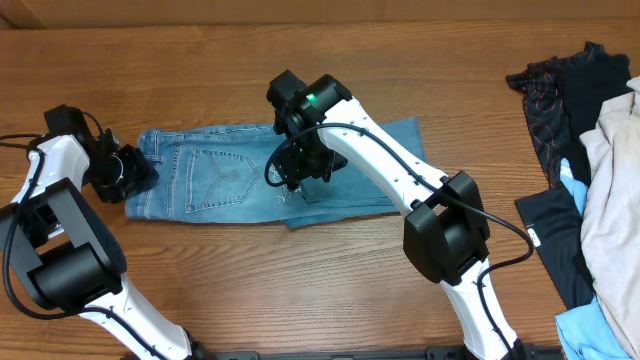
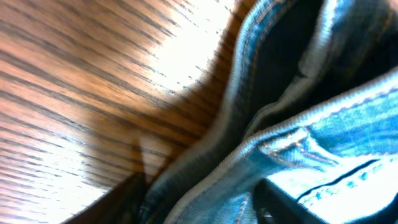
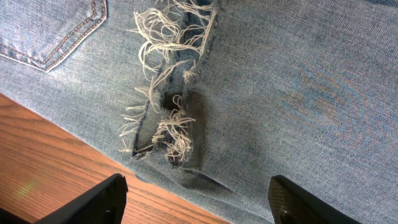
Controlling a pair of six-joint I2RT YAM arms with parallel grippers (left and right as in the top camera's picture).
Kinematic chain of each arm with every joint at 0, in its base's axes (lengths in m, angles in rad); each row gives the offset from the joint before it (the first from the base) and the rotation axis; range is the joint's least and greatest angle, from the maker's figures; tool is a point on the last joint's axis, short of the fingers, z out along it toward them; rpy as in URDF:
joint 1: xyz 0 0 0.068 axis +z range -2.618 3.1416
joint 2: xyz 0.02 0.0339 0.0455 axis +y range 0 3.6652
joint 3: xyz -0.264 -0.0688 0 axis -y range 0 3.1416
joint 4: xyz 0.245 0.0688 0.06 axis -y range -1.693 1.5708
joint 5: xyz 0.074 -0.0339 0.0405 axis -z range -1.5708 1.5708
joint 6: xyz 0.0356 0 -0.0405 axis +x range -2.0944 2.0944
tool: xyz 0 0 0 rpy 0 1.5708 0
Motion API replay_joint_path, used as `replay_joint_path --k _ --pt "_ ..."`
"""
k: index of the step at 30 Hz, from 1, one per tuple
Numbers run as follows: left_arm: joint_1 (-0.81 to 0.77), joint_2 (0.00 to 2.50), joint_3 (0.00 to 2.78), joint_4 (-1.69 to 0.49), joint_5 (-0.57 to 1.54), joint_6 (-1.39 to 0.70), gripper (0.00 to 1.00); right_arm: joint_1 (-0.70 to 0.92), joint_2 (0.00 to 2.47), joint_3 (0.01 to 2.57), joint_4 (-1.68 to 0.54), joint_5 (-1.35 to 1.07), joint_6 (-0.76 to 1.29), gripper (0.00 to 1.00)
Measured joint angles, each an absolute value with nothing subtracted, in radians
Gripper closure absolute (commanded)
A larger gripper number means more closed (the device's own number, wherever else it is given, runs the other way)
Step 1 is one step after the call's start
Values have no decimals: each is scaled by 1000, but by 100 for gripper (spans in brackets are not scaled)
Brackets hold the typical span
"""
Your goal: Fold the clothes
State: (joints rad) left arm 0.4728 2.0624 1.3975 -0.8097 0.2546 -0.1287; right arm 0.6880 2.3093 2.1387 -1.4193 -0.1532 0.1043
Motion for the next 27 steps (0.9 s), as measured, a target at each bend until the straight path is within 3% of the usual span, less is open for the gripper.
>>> replay_joint_path --k 3,4,5,6,10,17,27 --pt "472 2062 1389 -797 275 -131 71 688 2309 2139 -1424 -153 105 24" --pt "472 2062 1386 -795 283 -131 86 688 2309 2139 -1426 -153 105 25" --pt "472 2062 1384 -792 290 -131 94 688 2309 2139 -1427 -153 104 25" --pt "472 2063 1381 -789 300 -130 96 688 2309 2139 -1429 -153 104 26" --pt "480 2066 1381 -792 315 -131 96 688 2309 2139 -1432 -152 104 31" --pt "542 2111 1497 -939 298 -131 96 644 2309 2151 -1471 -148 128 30" --pt "773 2139 1984 -1166 250 -136 96 295 2308 2191 -1552 -124 134 31"
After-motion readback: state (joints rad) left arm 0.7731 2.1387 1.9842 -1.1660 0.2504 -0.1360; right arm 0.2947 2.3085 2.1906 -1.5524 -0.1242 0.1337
